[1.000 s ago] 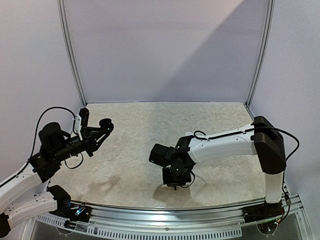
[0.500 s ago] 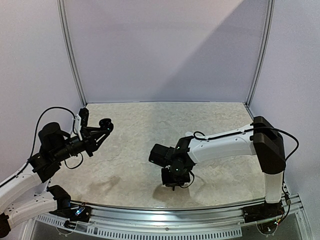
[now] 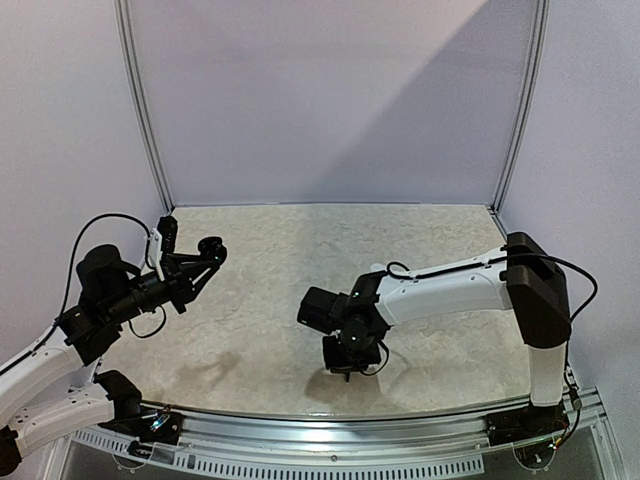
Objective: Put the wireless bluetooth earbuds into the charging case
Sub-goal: Pick up the left earbud from the corner of the board, then insert the left earbud into the left side groove of the charging case.
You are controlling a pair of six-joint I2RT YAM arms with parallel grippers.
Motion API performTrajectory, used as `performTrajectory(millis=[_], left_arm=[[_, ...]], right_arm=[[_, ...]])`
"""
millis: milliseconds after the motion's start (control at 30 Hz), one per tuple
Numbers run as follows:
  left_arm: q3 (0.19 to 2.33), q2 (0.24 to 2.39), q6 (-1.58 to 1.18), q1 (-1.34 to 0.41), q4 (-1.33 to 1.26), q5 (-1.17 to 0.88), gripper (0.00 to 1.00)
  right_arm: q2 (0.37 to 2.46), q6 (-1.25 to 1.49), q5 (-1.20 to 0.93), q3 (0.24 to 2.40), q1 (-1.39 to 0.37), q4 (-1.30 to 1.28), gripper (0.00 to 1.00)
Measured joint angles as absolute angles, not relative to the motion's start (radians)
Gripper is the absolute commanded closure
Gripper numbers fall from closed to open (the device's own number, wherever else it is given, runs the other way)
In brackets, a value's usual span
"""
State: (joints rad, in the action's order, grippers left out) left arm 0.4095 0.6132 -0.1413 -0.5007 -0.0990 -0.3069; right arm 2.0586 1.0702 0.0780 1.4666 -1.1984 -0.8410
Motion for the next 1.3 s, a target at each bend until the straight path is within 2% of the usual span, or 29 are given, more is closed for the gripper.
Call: performTrajectory(millis=[400,600,833,1033,1300], left_arm=[[0.410,0.613,-0.123,-0.501,-0.100,-0.313,1.00],[0.410,0.614,-0.100,-0.501,-0.115,-0.329,1.00],[0.425,0.612,-0.028,-0.503,-0.162,-0.331,1.00],[0.430,0.566,0.048,-0.519,-0.229,-0.332,1.00],[0.429,0.539,0.098,-0.569,-0.350,-0.301,1.00]], right_arm=[[2.004,0.957,0.240,1.589,-1.207,-0.918,0.99],[1.944,0.757,0.414,1.782,-1.258,-0.893,0.99],[1.837,0.332,0.510,1.884,-1.337,-0.529,1.00],[1.839,0.036,0.438,1.896,-1.353,-0.222,1.00],[1.913,-0.198,0.360,1.930,-1.382,0.041,1.00]])
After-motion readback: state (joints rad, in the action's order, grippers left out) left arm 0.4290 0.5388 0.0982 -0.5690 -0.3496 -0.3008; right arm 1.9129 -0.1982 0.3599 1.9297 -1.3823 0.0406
